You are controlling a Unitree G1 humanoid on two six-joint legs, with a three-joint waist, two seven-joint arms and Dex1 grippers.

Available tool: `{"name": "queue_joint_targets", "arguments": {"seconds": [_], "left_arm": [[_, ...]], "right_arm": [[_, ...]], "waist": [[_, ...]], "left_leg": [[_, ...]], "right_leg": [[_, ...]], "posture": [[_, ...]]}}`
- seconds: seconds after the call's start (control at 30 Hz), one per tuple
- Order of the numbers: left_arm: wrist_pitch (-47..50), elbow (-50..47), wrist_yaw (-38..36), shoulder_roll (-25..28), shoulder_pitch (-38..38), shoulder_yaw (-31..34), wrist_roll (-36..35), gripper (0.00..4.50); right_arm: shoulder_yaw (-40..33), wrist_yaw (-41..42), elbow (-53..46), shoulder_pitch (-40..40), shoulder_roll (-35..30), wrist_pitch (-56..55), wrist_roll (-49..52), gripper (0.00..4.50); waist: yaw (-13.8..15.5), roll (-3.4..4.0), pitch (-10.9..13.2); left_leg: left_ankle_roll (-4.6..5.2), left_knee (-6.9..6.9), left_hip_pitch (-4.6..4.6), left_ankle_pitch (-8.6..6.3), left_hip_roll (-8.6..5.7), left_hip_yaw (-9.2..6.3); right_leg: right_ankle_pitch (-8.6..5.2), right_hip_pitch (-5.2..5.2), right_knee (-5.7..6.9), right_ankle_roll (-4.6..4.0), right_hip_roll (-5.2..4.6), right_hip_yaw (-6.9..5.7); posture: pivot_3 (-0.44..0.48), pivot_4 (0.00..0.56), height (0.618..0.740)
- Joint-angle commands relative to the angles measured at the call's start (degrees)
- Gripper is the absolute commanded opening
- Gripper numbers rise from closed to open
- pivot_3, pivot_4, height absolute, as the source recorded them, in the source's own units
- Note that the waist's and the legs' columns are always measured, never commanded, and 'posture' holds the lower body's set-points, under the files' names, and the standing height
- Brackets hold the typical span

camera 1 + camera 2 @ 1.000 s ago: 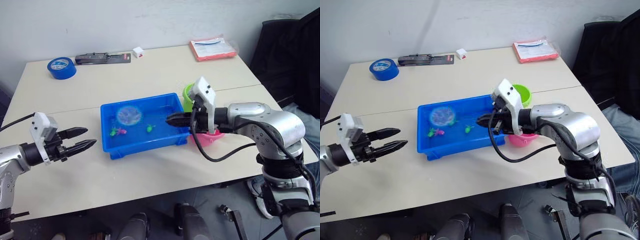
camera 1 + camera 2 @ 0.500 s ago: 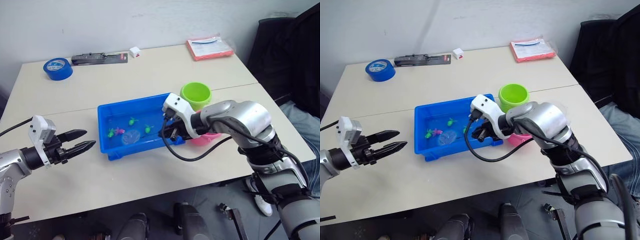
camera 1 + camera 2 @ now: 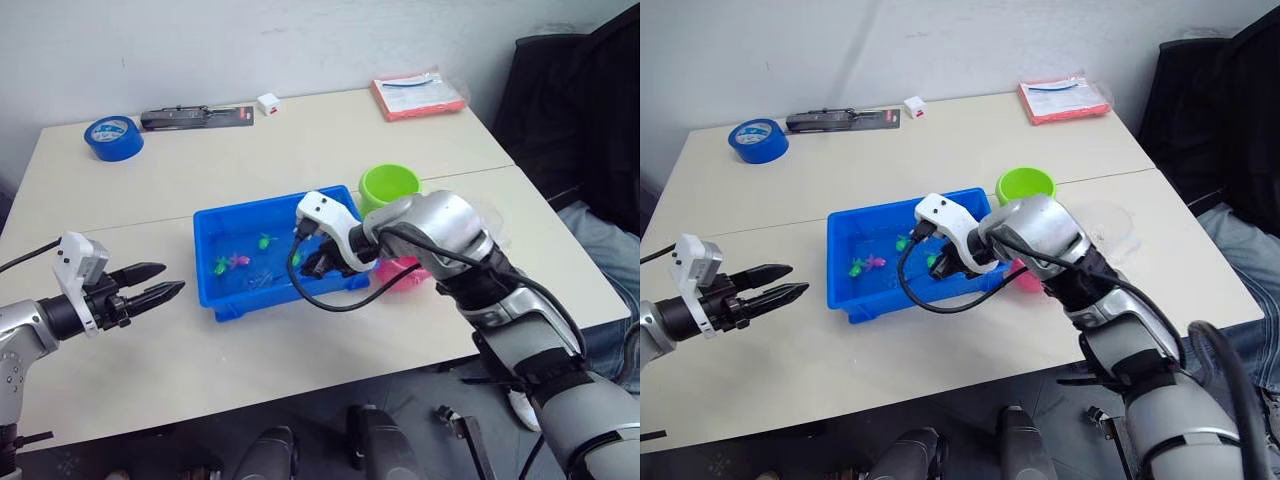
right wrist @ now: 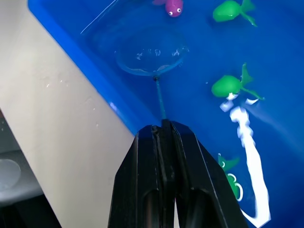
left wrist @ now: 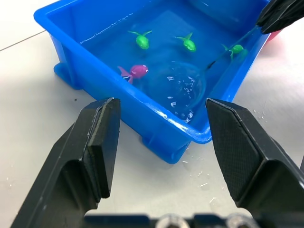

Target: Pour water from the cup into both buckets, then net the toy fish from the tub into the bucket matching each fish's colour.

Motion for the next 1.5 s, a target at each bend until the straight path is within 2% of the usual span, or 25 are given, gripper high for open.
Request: {"name": "queue_joint_targets", "arguments": {"seconds": [0.03,0.2,0.33,0.7,0.97,1.1,1.2,1.37,1.5], "left_arm": [[-0.3,-1.9,0.2,0.9,0.7,2.0,-0.7,3.10],[-0.6,-2.3,0.1,1.1,1.2,2.6,-0.7,3.10],[-0.9,-2.5,-0.1,1.2,1.3,2.6,-0.7,3.10],[-2.7,-0.5,-0.9,0.9,-1.3,0.2,0.0,3.10],[-7.1,1.6,-3.8,-0.6,-5.2,-3.0,-0.3,3.10],[-7.5,1.9,-4.0,-1.0,-8.4,-5.6,-0.2,3.10],[-8.6,2.2,-4.1,-2.3,-12.2,-8.2,-0.2,3.10],[-11.7,5.9,-5.6,-5.4,-19.5,-13.5,1.5,3.10],[-14.0,11.2,-7.8,-7.1,-24.9,-17.2,3.1,3.10]], "right_arm": [[-1.4,-1.2,2.9,-1.8,2.6,-2.8,-1.8,0.78],[-3.4,-3.4,8.2,-2.7,6.4,-6.6,-4.3,0.78],[-6.1,-4.0,8.8,-3.1,8.2,-7.6,-4.6,0.78],[-9.2,-4.0,0.5,-2.3,6.0,-3.8,-3.5,0.78],[-11.5,-2.9,-8.4,0.1,2.0,-2.6,-1.6,0.78],[-14.0,-2.5,-14.3,3.4,-1.1,-4.9,-0.7,0.78],[-17.7,-0.6,-21.9,7.9,-6.4,-3.2,2.3,0.78],[-30.8,0.6,-33.7,15.2,-14.8,1.6,8.9,0.78],[-38.7,0.9,-38.1,18.5,-20.9,4.1,12.5,0.78]], "waist": [[0.0,0.00,0.0],[-0.4,0.02,0.0],[-0.9,0.04,0.0],[-1.3,0.08,0.0],[-1.2,0.08,0.0],[-1.1,0.07,0.0],[-0.7,0.07,0.0],[0.5,0.06,0.0],[0.3,0.06,0.0]], "left_leg": [[0.00,0.00,0.00,0.00,0.00,0.00],[0.00,-0.02,0.00,0.00,0.00,0.00],[0.00,-0.03,0.00,0.00,0.00,-0.01],[-0.01,-0.07,0.00,0.00,0.00,-0.03],[0.00,-0.10,0.00,0.00,-0.02,-0.04],[0.00,-0.10,0.00,0.00,-0.02,-0.04],[0.00,-0.11,-0.02,0.00,-0.02,-0.06],[0.01,-0.10,-0.05,0.00,-0.04,-0.06],[0.01,-0.10,-0.04,0.00,-0.01,0.01]], "right_leg": [[0.00,0.00,0.00,0.00,0.00,0.00],[0.00,-0.01,0.01,0.00,0.01,-0.03],[0.00,-0.01,0.02,-0.01,0.01,-0.06],[0.01,-0.02,0.01,-0.01,0.00,-0.05],[0.01,-0.02,-0.02,-0.01,-0.03,-0.06],[0.01,-0.02,-0.02,-0.01,-0.02,-0.06],[0.01,-0.02,-0.06,-0.01,-0.04,-0.06],[0.01,-0.01,-0.12,0.00,-0.05,-0.09],[0.01,-0.01,-0.12,0.00,-0.02,-0.04]], "posture": [[0.000,0.150,0.740],[0.000,0.150,0.740],[0.000,0.150,0.740],[0.000,0.150,0.740],[0.000,0.150,0.740],[0.000,0.150,0.740],[0.000,0.150,0.740],[0.000,0.150,0.740],[0.000,0.150,0.740]]}}
